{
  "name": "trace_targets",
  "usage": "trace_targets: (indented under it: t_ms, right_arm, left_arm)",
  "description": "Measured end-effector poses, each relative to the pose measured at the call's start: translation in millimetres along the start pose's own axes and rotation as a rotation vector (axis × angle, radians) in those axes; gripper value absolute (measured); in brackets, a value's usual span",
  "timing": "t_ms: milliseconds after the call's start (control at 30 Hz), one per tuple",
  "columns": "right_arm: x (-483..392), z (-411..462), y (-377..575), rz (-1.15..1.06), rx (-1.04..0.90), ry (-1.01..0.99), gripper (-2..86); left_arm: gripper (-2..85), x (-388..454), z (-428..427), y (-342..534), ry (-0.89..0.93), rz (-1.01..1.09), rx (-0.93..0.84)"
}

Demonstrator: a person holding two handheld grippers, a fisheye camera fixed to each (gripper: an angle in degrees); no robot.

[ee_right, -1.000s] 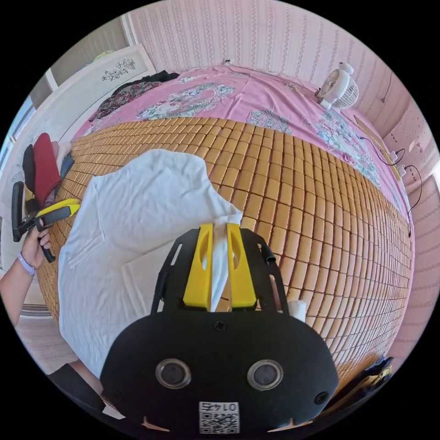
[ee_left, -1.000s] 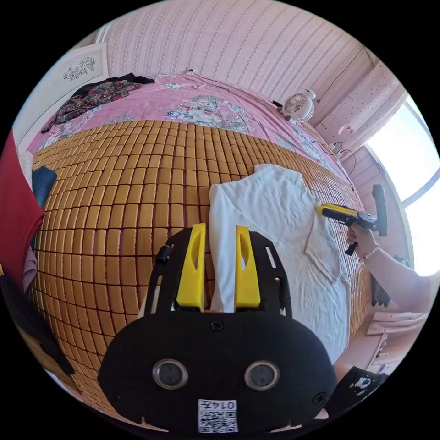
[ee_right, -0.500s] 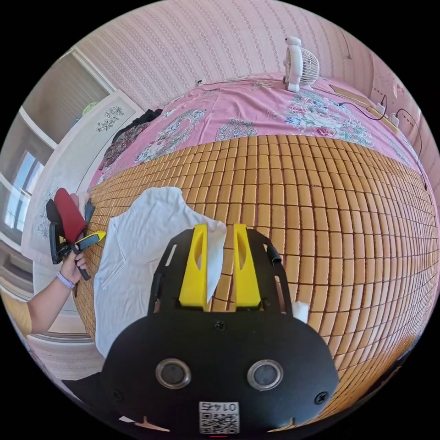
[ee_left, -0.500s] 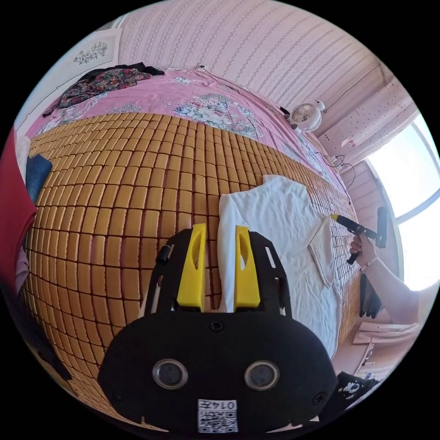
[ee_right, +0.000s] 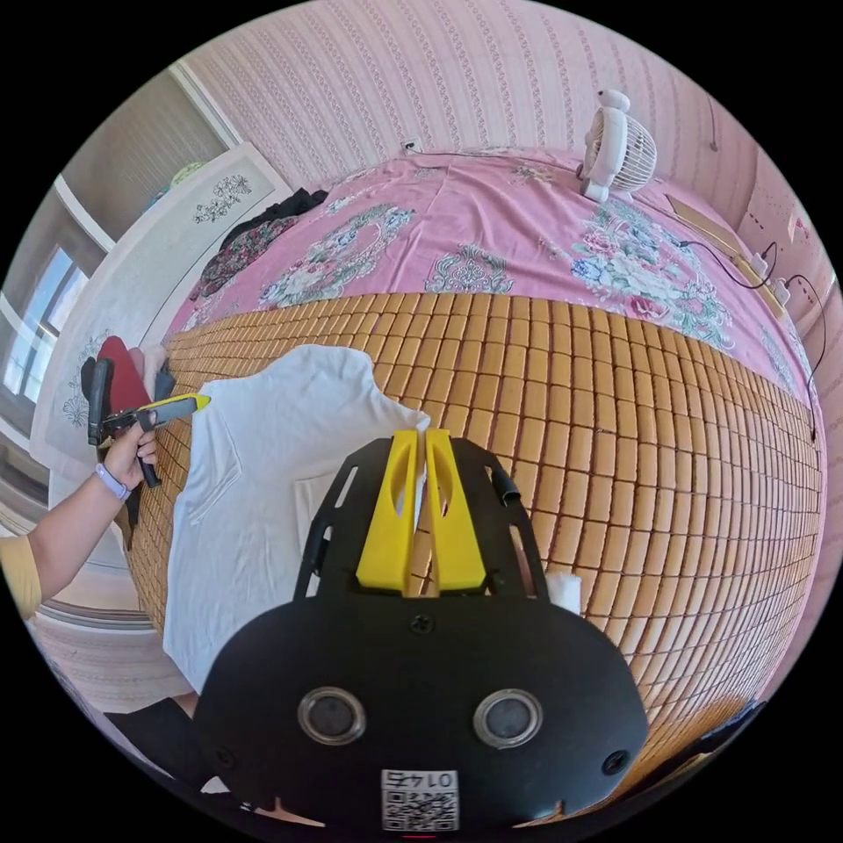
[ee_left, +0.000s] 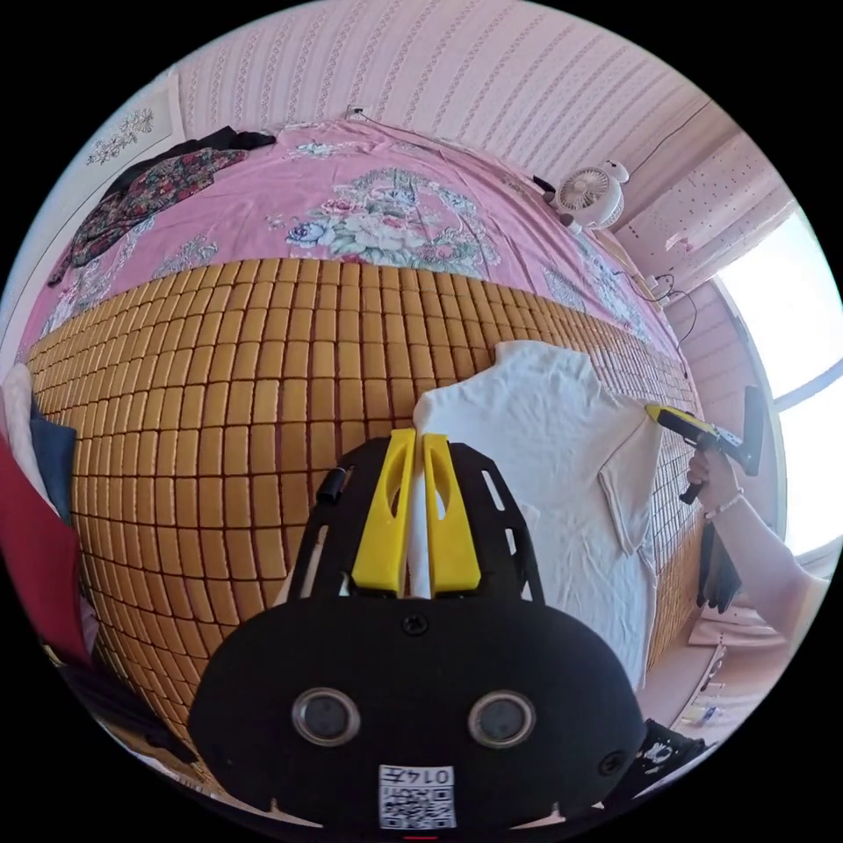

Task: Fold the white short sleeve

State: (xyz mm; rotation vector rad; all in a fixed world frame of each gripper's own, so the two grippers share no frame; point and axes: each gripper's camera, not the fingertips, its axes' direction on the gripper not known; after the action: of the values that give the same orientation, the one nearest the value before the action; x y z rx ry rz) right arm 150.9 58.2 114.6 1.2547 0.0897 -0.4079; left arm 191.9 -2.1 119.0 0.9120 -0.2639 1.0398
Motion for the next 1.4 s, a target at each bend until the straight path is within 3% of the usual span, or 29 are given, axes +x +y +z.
trace_targets:
  t_ms: [133, 233, 333, 433, 500, 567, 667, 767, 1133, 1300, 1400]
  right_arm:
    - [10, -35, -15, 0.002, 0.095, -0.018, -0.5]
    - [9, -68, -7, -0.022, 0.173, -0.04, -0.4]
    - [6, -100, 28, -0.033, 0.243, -0.114, -0.3]
    - [-5, -132, 88, -0.071, 0.255, -0.178, 0.3]
    - [-12, -141, 130, -0.09, 0.185, -0.214, 1.1]
    - [-15, -125, 189, -0.068, -0.012, -0.234, 3.5]
    - [-6, -89, 260, 0.112, -0.276, -0.195, 5.8]
    - [-11, -83, 293, 0.207, -0.332, -0.216, 6.1]
    - [-108, -32, 235, -0.03, -0.216, -0.301, 10.1]
    - [-122, 7, 229, 0.021, -0.292, -0.225, 3.3]
    - [-125, -2, 233, 0.009, -0.258, -0.332, 1.5]
  left_arm:
    - [-0.9, 4, -29, -12, 0.101, 0.017, 0.147]
    - [-0.9, 16, -54, -5, 0.077, 0.132, 0.201]
    - [-0.8, 21, -82, 28, 0.072, 0.224, 0.225]
    - [-0.5, 18, -111, 85, 0.178, 0.225, 0.221]
    - [0.2, 17, -122, 146, 0.228, 0.206, 0.169]
    - [1.5, 13, -117, 193, 0.201, 0.135, 0.099]
    - [3.5, 2, -91, 262, 0.092, 0.004, -0.072]
    - [3.4, -7, -77, 298, 0.027, -0.102, -0.197]
    - [7.8, 85, -40, 254, 0.212, 0.066, -0.138]
    - [4.2, 113, 17, 235, 0.146, 0.12, -0.293]
    - [0.8, 127, 12, 234, 0.08, 0.246, -0.321]
